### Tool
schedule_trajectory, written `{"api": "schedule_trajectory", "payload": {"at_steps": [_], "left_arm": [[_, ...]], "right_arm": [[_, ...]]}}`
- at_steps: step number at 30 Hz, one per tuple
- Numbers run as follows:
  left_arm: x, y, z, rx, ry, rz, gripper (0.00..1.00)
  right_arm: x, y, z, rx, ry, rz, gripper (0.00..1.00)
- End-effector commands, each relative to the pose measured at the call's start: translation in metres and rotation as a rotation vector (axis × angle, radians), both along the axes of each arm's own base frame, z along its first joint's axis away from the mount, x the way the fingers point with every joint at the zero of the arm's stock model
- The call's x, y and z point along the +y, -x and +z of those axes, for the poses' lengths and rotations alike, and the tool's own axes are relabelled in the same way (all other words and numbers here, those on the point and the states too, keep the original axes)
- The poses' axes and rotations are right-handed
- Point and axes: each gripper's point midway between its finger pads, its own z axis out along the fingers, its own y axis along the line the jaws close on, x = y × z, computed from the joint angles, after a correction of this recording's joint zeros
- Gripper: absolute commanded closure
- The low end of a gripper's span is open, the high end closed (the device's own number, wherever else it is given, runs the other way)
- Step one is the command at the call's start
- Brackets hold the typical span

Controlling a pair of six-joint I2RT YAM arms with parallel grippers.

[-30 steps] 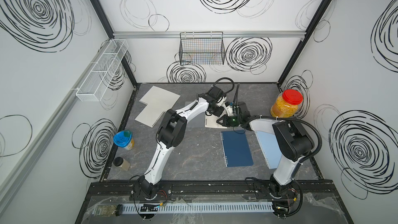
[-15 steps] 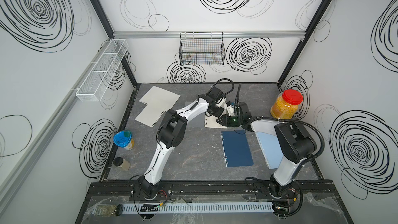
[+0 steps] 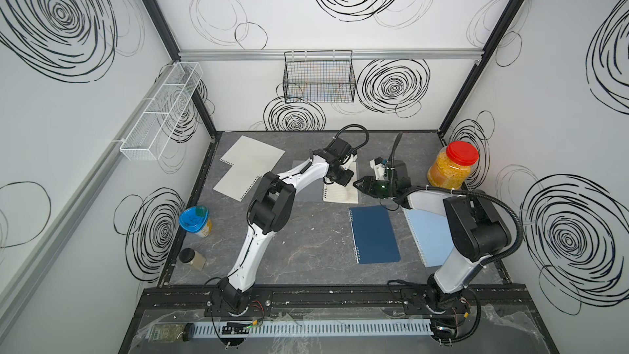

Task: Tear off pages from different notebooks
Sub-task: Tear off the paper from the notebook.

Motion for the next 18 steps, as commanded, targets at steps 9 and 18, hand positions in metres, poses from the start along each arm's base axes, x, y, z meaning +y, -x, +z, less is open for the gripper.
{"api": "schedule_trajectory", "payload": {"at_steps": [9, 18], "left_arm": [[-0.004, 0.005, 0.016, -0.011, 0.075, -0.03, 1.0], [-0.009, 0.006, 0.02, -0.007, 0.111, -0.031, 1.0]], "right_arm": [[-0.006, -0.052, 0.005, 0.02, 0.037, -0.112, 0.4], [-0.001, -0.08, -0.016, 0.093, 0.06, -0.13, 0.4]]}}
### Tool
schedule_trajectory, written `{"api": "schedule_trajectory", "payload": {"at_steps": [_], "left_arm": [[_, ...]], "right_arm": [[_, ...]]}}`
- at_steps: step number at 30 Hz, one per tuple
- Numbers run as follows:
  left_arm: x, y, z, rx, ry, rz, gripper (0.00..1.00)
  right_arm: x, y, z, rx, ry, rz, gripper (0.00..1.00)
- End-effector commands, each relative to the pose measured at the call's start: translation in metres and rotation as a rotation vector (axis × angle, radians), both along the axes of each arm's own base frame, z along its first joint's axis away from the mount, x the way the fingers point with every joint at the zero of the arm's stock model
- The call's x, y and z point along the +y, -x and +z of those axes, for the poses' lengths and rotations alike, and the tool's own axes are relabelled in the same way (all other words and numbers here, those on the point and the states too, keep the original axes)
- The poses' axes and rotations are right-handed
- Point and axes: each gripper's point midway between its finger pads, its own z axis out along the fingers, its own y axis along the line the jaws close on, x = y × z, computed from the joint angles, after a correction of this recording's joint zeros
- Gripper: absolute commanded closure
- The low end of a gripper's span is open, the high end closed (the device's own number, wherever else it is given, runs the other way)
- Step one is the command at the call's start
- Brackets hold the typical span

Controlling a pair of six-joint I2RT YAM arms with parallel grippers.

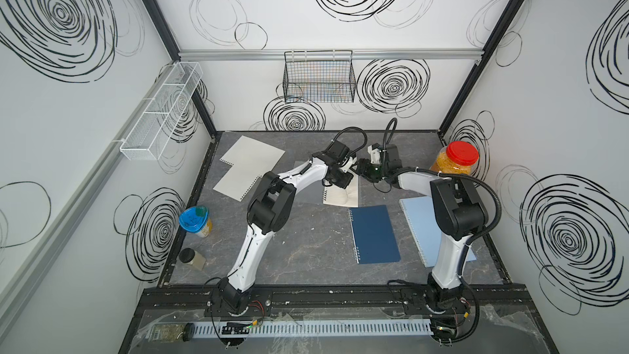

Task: Tear off pages from different notebooks
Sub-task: Tear off the paper from the notebook.

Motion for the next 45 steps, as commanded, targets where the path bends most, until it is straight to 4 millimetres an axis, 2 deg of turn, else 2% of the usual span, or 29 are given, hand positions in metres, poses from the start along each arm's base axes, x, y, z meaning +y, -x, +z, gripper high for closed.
{"api": "schedule_trajectory", "payload": {"at_steps": [1, 10, 17, 24, 28, 32, 35, 39, 45], "left_arm": [[-0.005, -0.001, 0.029, -0.034, 0.068, -0.008, 1.0], [-0.009, 0.002, 0.034, -0.033, 0.097, -0.023, 1.0], [-0.011, 0.004, 0.041, -0.036, 0.114, -0.026, 1.0], [-0.013, 0.003, 0.045, -0.043, 0.121, -0.028, 1.0], [-0.011, 0.001, 0.046, -0.046, 0.118, -0.018, 0.89], [-0.01, -0.002, 0.051, -0.052, 0.129, -0.005, 0.69], [-0.01, -0.002, 0.055, -0.054, 0.143, -0.002, 0.59], [-0.009, -0.007, 0.064, -0.059, 0.181, 0.009, 0.53], [0.004, -0.016, 0.066, -0.062, 0.204, 0.047, 0.51]], "right_arm": [[-0.004, -0.002, -0.012, 0.056, 0.013, -0.019, 0.4], [0.0, -0.008, -0.019, 0.063, -0.036, 0.022, 0.44], [0.004, -0.014, -0.022, 0.068, -0.117, 0.083, 0.53], [0.005, -0.016, -0.021, 0.071, -0.133, 0.123, 0.55], [0.005, -0.016, -0.023, 0.076, -0.138, 0.134, 0.55], [0.006, -0.016, -0.025, 0.084, -0.136, 0.147, 0.54], [0.005, -0.016, -0.029, 0.09, -0.132, 0.15, 0.55], [0.004, -0.016, -0.033, 0.098, -0.131, 0.148, 0.55], [0.002, -0.016, -0.037, 0.098, -0.125, 0.148, 0.55]]}}
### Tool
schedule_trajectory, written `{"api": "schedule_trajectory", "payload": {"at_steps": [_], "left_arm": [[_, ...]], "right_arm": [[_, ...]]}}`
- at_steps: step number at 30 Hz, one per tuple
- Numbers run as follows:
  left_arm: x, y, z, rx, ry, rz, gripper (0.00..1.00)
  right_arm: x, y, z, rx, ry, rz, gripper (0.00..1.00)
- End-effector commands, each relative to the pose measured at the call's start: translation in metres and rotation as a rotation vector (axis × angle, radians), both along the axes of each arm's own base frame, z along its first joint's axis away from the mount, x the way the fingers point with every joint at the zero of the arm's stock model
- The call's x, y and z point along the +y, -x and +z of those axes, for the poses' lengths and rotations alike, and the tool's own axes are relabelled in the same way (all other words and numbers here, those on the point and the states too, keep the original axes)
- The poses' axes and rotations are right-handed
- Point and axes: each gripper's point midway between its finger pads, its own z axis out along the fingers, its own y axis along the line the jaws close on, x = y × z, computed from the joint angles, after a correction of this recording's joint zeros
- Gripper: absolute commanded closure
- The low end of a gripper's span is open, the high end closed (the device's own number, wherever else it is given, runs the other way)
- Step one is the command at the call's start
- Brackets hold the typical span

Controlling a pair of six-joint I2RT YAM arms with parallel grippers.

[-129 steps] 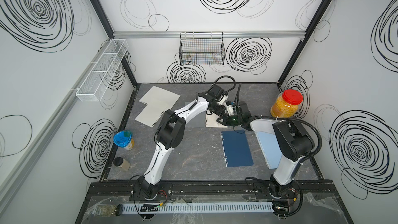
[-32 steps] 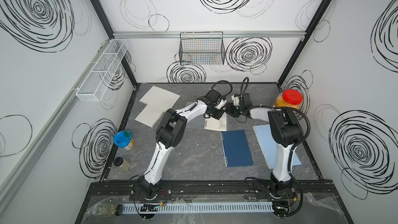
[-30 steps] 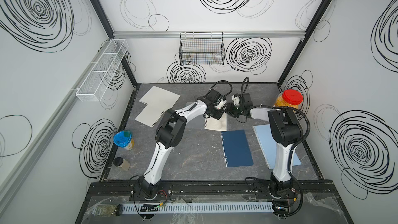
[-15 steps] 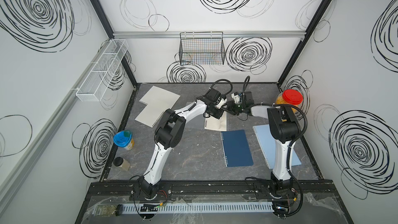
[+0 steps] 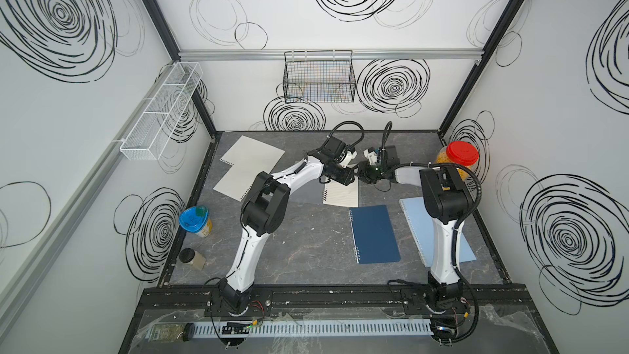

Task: Tear off pages from different notebooks
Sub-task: Tear off the paper from the notebook.

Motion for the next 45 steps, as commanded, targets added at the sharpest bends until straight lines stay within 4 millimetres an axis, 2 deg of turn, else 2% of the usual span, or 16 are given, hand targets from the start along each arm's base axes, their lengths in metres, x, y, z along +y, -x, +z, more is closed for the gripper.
{"api": "schedule_trajectory", "payload": {"at_steps": [1, 7, 12, 21, 29, 45], "left_arm": [[0.013, -0.015, 0.028, -0.054, 0.046, 0.044, 0.51], [0.059, -0.021, 0.007, -0.042, -0.04, 0.133, 0.52], [0.095, -0.013, -0.013, 0.002, -0.056, 0.185, 0.53], [0.116, 0.012, -0.046, 0.049, -0.134, 0.188, 0.6], [0.119, 0.023, -0.062, 0.075, -0.155, 0.184, 0.65], [0.081, 0.053, -0.077, 0.115, -0.145, 0.078, 0.68]], "right_arm": [[-0.001, -0.004, -0.001, -0.009, -0.001, 0.014, 0.56], [0.002, -0.006, -0.003, -0.007, -0.009, 0.032, 0.63], [0.001, -0.006, -0.004, -0.004, -0.003, 0.03, 0.69], [0.002, -0.008, -0.003, -0.002, 0.002, 0.034, 0.69], [0.002, -0.004, -0.001, 0.0, 0.018, 0.048, 0.69], [0.003, -0.009, 0.0, -0.005, 0.037, 0.061, 0.69]]}}
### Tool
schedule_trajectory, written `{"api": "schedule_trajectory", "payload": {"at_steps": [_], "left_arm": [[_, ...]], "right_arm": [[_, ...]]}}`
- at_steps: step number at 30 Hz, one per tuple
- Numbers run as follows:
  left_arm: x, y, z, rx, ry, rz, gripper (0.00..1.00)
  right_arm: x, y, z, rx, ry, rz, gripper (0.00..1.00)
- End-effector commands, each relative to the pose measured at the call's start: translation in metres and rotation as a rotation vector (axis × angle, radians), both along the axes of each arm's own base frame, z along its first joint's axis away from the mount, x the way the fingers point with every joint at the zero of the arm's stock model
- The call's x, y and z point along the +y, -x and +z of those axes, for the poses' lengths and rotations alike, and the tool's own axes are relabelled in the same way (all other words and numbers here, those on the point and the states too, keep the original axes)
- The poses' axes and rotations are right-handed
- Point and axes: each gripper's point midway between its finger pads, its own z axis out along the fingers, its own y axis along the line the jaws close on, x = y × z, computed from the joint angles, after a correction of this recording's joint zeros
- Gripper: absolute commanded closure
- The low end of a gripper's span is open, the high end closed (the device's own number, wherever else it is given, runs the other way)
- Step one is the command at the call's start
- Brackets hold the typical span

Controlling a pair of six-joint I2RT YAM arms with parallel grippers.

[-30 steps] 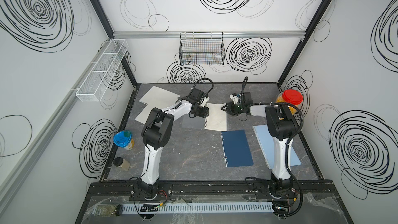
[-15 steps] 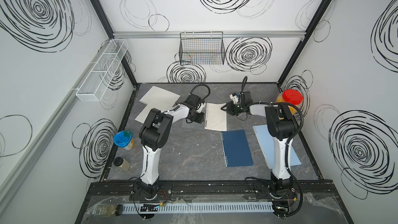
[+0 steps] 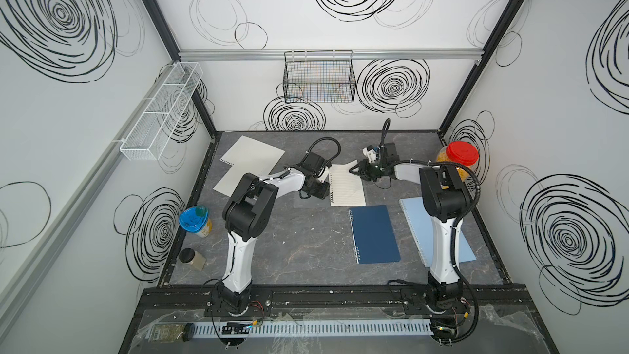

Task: Tear off pages from different notebooks
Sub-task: Tear off the paper from the notebook.

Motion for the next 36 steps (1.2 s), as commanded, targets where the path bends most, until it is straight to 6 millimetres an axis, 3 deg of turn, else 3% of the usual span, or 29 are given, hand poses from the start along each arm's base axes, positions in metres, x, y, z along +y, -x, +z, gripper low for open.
{"api": "schedule_trajectory", "payload": {"at_steps": [1, 5, 9, 20, 31, 36], "left_arm": [[-0.007, 0.013, -0.01, 0.037, 0.001, -0.034, 0.68], [-0.017, 0.017, -0.009, 0.039, 0.003, -0.061, 0.67], [-0.013, 0.009, -0.009, 0.037, -0.007, -0.026, 0.63], [0.02, -0.048, 0.02, -0.026, 0.038, 0.1, 0.55], [0.031, -0.088, 0.006, -0.025, 0.013, 0.17, 0.54], [0.031, -0.099, 0.001, -0.054, 0.005, 0.182, 0.55]], "right_arm": [[0.002, -0.004, 0.0, -0.007, 0.012, 0.018, 0.69], [0.002, -0.007, -0.001, -0.007, 0.018, 0.023, 0.69], [0.003, -0.01, -0.002, -0.007, 0.024, 0.031, 0.69], [0.009, -0.017, 0.008, -0.048, 0.007, 0.062, 0.68], [0.012, -0.025, 0.014, -0.088, -0.007, 0.067, 0.68], [0.016, -0.028, 0.017, -0.121, -0.028, 0.079, 0.62]]}}
